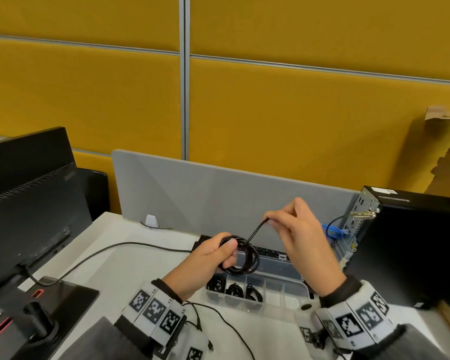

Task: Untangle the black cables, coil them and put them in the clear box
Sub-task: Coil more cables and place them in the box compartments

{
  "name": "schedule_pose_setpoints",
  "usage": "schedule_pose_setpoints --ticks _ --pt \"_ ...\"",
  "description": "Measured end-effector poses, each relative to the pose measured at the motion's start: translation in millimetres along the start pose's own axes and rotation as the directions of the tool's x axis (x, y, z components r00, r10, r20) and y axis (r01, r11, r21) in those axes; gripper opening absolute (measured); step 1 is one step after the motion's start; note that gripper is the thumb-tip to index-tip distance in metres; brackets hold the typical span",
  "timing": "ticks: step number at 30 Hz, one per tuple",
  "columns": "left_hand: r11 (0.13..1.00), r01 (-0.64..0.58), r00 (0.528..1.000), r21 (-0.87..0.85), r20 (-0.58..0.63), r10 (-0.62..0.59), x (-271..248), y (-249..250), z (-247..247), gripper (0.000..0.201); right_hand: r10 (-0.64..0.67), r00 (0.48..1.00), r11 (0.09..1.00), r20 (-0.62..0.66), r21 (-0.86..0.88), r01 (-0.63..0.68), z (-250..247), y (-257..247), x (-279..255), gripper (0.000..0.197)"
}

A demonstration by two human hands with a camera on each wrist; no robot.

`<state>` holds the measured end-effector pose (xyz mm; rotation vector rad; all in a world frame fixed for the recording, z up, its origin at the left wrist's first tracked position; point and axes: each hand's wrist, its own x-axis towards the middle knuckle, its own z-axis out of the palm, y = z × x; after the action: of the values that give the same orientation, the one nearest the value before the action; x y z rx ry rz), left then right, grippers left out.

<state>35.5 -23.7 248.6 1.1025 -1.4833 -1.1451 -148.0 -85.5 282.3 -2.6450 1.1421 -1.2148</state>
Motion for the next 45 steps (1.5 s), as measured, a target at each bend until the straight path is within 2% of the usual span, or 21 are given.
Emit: schedule_pose_setpoints --ticks 1,2,3,5,6,8,9,11,13,16,20,23,29,34,37,39,41,45 --pt "0.998 -0.017 1.000 -0.057 0.008 0.017 0 2 1 0.025 0.106 0.994 0.981 0.014 0.161 -0.106 5 0 -1 0.013" --pt "0.995 -0.023 1.000 -0.102 0.003 0.024 0 3 3 0.025 0.214 0.974 0.923 0.074 0.312 -0.227 9 -2 -2 0.016" --pt "0.990 -0.016 1.000 -0.138 -0.013 0.014 1 3 4 0.024 0.306 0.941 0.826 0.145 0.450 -0.338 13 -5 -2 0.018" --pt "0.985 0.007 0.998 -0.172 -0.053 -0.017 2 1 5 0.023 0.423 0.860 0.562 0.285 0.662 -0.496 18 -13 -3 0.015" --pt "0.985 0.010 0.997 -0.171 -0.073 -0.023 2 0 5 0.024 0.447 0.819 0.429 0.359 0.718 -0.549 18 -16 -4 0.012" --pt "0.989 0.008 0.995 -0.150 -0.101 -0.023 2 -2 5 0.024 0.419 0.761 0.231 0.496 0.752 -0.618 18 -18 -6 0.013" --pt "0.991 0.006 0.993 -0.132 -0.114 -0.021 2 -2 5 0.022 0.386 0.740 0.167 0.550 0.748 -0.643 18 -19 -6 0.014" --pt "0.996 -0.002 0.988 -0.091 -0.153 -0.012 2 -2 6 0.020 0.351 0.705 0.106 0.616 0.722 -0.684 17 -21 -6 0.015" --pt "0.999 -0.008 0.982 -0.040 -0.189 0.000 3 -3 7 0.021 0.345 0.688 0.105 0.638 0.703 -0.704 16 -22 -5 0.016" --pt "0.999 0.003 0.976 0.042 -0.216 0.006 4 -6 7 0.024 0.329 0.697 0.137 0.637 0.698 -0.703 13 -24 -5 0.022" --pt "0.998 0.000 0.981 0.063 -0.195 0.012 4 -6 11 0.025 0.376 0.731 0.262 0.569 0.692 -0.673 11 -34 -6 0.028" --pt "0.997 0.004 0.978 0.073 -0.208 0.011 4 -7 13 0.021 0.415 0.756 0.314 0.507 0.700 -0.642 14 -35 -7 0.029" --pt "0.997 0.021 0.970 0.076 -0.242 -0.002 5 -10 15 0.017 0.454 0.738 0.267 0.499 0.714 -0.647 23 -32 -12 0.032" --pt "0.999 -0.002 0.959 0.042 -0.284 0.014 7 -10 16 0.016 0.421 0.737 0.319 0.528 0.675 -0.665 22 -28 -11 0.039" --pt "0.997 -0.017 0.949 0.070 -0.312 0.039 8 -12 17 0.016 0.354 0.674 0.350 0.648 0.577 -0.738 20 -25 -12 0.044" --pt "0.993 -0.028 0.949 0.114 -0.308 0.062 8 -14 18 0.018 0.315 0.609 0.293 0.728 0.536 -0.792 19 -24 -15 0.043" --pt "0.987 -0.033 0.948 0.159 -0.308 0.081 7 -15 20 0.018 0.305 0.590 0.272 0.748 0.525 -0.806 18 -25 -18 0.043" --pt "0.966 -0.052 0.929 0.251 -0.343 0.139 7 -16 22 0.019 0.333 0.660 0.473 0.673 0.486 -0.735 17 -28 -19 0.047"
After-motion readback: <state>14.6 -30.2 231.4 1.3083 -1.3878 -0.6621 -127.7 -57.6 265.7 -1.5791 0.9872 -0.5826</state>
